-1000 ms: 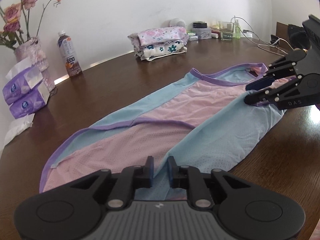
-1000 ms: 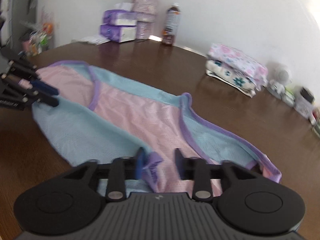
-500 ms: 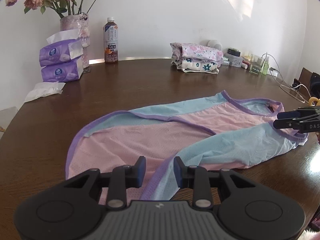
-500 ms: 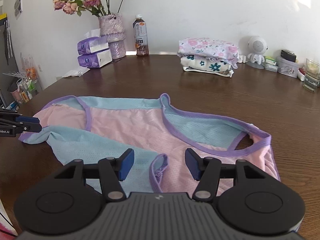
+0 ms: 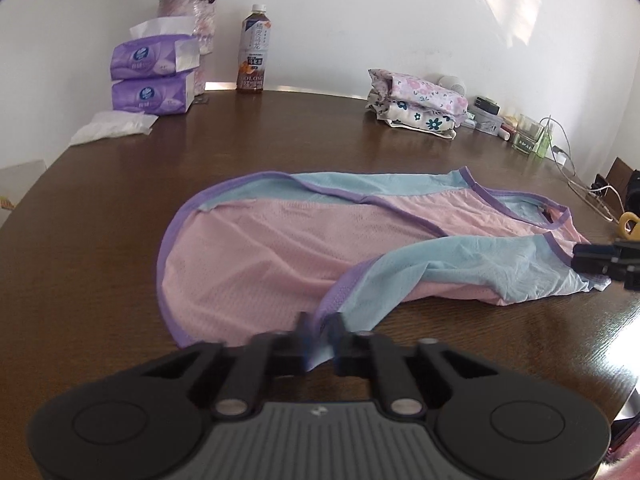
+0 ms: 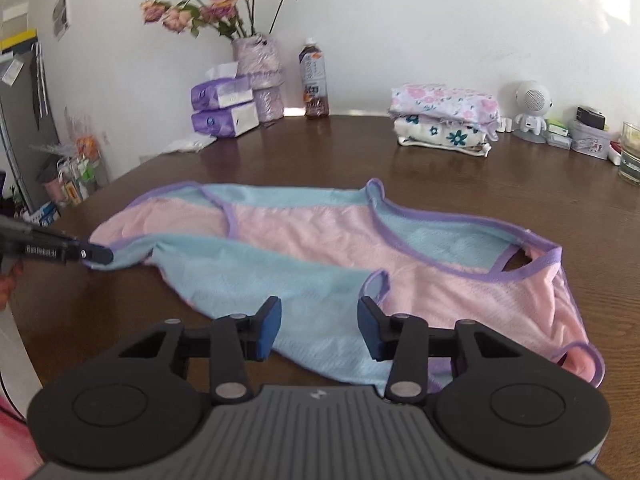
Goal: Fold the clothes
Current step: 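Fold the blue side panel over the pink body with both grippers, then open them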
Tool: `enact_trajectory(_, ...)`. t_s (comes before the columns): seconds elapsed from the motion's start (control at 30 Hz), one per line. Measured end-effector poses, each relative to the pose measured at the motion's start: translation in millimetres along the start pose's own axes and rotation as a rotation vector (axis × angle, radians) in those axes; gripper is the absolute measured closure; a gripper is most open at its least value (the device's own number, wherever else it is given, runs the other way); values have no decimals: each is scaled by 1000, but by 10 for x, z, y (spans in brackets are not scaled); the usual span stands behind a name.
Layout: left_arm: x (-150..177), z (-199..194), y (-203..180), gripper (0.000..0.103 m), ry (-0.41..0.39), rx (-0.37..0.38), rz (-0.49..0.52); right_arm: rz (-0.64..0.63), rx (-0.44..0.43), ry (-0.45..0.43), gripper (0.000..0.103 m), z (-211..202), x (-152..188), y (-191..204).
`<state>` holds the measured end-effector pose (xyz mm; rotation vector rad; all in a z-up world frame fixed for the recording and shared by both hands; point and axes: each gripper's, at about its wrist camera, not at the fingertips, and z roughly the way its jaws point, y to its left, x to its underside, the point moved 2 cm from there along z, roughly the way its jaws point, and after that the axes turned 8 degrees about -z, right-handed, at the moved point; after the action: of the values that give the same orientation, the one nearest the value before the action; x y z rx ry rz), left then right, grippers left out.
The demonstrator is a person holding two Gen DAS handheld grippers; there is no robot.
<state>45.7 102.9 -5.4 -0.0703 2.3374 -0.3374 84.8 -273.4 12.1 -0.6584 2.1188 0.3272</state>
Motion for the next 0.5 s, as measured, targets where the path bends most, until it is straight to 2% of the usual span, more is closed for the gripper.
enact_trajectory(0.13, -34, -62, 120, 102, 26, -14, 14, 3, 19, 36, 63, 85, 80, 15)
enact_trajectory(0.3, -146, -122, 289, 101, 83, -48, 83, -5, 19, 67, 63, 101, 129, -10)
enact_trajectory(0.37, -209, -119, 351, 97, 98, -74, 97, -21, 23, 73, 63, 91, 138, 4)
enact_trajectory(0.47, -294, -165, 393, 95, 51, -130, 96, -15, 31, 71, 63, 71, 129, 11)
enact_trajectory(0.5, -310, -197, 394, 95, 29, -125, 89, -2, 34, 60, 63, 50, 122, 7)
